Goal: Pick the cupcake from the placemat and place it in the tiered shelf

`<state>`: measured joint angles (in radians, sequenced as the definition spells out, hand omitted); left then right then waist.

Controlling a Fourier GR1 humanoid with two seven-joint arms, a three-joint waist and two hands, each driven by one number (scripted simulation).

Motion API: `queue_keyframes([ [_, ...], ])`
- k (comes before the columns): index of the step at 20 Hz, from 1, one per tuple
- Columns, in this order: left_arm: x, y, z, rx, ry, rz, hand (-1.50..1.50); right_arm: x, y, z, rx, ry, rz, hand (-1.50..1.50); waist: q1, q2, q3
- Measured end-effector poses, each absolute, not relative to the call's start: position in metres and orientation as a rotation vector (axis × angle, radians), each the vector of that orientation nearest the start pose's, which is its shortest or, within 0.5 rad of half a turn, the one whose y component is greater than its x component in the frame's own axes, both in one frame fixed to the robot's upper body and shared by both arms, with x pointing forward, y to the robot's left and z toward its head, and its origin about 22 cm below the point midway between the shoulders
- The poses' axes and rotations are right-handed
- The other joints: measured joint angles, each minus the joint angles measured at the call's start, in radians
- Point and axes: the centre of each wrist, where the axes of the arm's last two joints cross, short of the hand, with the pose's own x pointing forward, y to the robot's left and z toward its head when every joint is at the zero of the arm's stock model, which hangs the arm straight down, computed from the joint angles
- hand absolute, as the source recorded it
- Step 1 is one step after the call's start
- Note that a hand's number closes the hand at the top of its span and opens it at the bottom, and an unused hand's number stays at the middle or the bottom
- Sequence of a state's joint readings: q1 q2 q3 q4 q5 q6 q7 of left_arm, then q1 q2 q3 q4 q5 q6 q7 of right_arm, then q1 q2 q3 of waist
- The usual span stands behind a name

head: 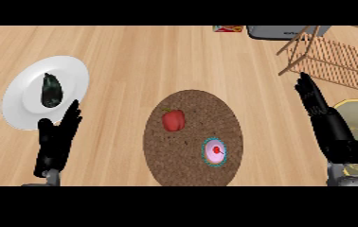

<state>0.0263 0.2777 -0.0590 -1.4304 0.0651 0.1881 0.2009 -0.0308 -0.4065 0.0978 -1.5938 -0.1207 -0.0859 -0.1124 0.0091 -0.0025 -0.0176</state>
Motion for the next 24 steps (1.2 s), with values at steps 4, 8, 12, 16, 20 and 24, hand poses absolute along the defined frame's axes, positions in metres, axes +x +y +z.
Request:
queue_keyframes([
  [4, 0.238, 0.304, -0.015, 0.296, -1.255, -0.031, 0.0, 0.251, -0.234, 0.049, -0.087, -1.775, 0.335, 1.5, 0.002, 0.0, 0.011],
  [8, 0.239, 0.318, -0.006, 0.304, -1.296, -0.05, 0.0, 0.258, -0.207, 0.057, -0.229, -1.792, 0.402, 1.5, 0.002, -0.007, 0.007],
  [12, 0.238, 0.33, -0.001, 0.29, -1.309, -0.044, 0.0, 0.242, -0.167, 0.045, -0.436, -1.82, 0.352, -1.5, -0.009, -0.008, 0.01],
  [16, 0.231, 0.339, 0.0, 0.276, -1.313, -0.046, 0.0, 0.207, -0.105, 0.033, -0.425, -1.809, 0.39, -1.5, -0.007, -0.005, 0.014],
  [20, 0.226, 0.35, 0.0, 0.274, -1.319, -0.034, 0.0, 0.181, -0.077, 0.035, -0.539, -1.766, 0.465, -1.5, -0.017, -0.006, 0.013],
  [24, 0.223, 0.353, -0.001, 0.279, -1.316, -0.031, 0.0, 0.171, -0.077, 0.042, -0.725, -1.657, 0.596, -1.5, -0.031, -0.01, 0.012],
])
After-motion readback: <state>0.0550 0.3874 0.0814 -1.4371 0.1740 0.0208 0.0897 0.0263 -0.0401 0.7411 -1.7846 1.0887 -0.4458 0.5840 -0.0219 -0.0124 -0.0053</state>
